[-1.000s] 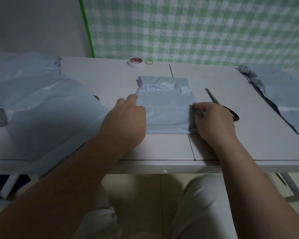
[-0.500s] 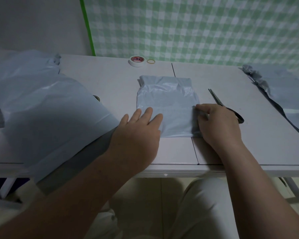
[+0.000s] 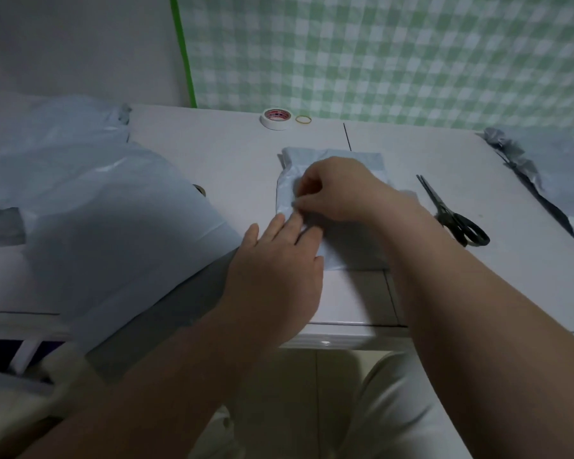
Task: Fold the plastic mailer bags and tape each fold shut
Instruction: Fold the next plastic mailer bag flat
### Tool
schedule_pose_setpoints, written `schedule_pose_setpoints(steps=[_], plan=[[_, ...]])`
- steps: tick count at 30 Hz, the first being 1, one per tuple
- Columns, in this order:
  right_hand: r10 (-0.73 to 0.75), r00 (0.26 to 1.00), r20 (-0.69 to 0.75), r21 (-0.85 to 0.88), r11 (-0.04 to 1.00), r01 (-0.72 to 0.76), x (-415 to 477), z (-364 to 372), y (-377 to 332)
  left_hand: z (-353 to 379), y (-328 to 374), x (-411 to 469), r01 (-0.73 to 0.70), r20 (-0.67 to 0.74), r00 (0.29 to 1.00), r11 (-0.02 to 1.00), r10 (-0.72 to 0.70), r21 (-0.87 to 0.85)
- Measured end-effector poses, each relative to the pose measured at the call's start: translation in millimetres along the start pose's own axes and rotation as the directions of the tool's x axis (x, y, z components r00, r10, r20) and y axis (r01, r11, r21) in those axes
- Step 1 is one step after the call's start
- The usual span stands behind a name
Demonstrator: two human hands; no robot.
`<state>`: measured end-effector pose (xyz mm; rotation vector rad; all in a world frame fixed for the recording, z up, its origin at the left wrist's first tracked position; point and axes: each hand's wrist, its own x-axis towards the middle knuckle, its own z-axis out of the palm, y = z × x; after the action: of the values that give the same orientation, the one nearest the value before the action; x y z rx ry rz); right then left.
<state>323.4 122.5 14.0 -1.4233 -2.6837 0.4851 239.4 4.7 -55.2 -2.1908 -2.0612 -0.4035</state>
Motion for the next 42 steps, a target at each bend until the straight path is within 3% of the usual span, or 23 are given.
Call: schedule_pose_setpoints(steps=[6,14,20,23,25,30,36,39,42], plan=[[-0.061,0.988,0.139,0.107,0.993,0.047,10.9,-5.3,-9.6,-3.4,-0.2,-2.9,0.007,-0.074,0.997,1.0,-0.008,-0.014],[-0.067,0.994,0.092,0.117,0.992,0.056,13.5,-2.9,-3.2,-4.4,0.3,-2.2,0.011,-0.004,1.0,1.0,-0.011,-0.019],[0.064,0.991,0.121,0.004,0.998,-0.065,-1.4,-13.2,24.6,-5.2,-1.3,-1.3,-0.003,0.026,1.0,1.0,0.002,0.019],[0.102,0.985,0.141,0.093,0.989,-0.116,-10.1,-18.0,38.8,-5.9,-3.9,-0.3,-0.038,-0.009,0.999,0.998,0.038,0.043],[0.104,0.988,0.116,0.149,0.981,-0.121,-13.6,-18.4,45.2,-10.7,-2.8,2.9,-0.074,-0.026,0.997,0.996,0.075,0.05],[0.149,0.988,0.036,0.169,0.974,-0.153,-18.7,-14.1,57.3,-28.2,10.1,17.7,0.022,0.19,0.981,0.997,-0.037,0.079],[0.244,0.955,-0.172,0.009,0.969,-0.246,-25.1,-5.8,77.4,-33.7,14.1,24.7,-0.041,0.283,0.959,0.986,-0.006,0.161],[0.12,0.888,-0.445,-0.237,0.94,-0.246,-36.9,-0.7,72.1,-29.7,13.7,21.9,-0.026,0.24,0.971,0.991,-0.007,0.132],[-0.027,0.861,-0.508,-0.124,0.991,-0.042,-57.7,13.3,46.5,-29.9,10.1,20.7,-0.061,0.241,0.97,0.992,0.034,0.107]])
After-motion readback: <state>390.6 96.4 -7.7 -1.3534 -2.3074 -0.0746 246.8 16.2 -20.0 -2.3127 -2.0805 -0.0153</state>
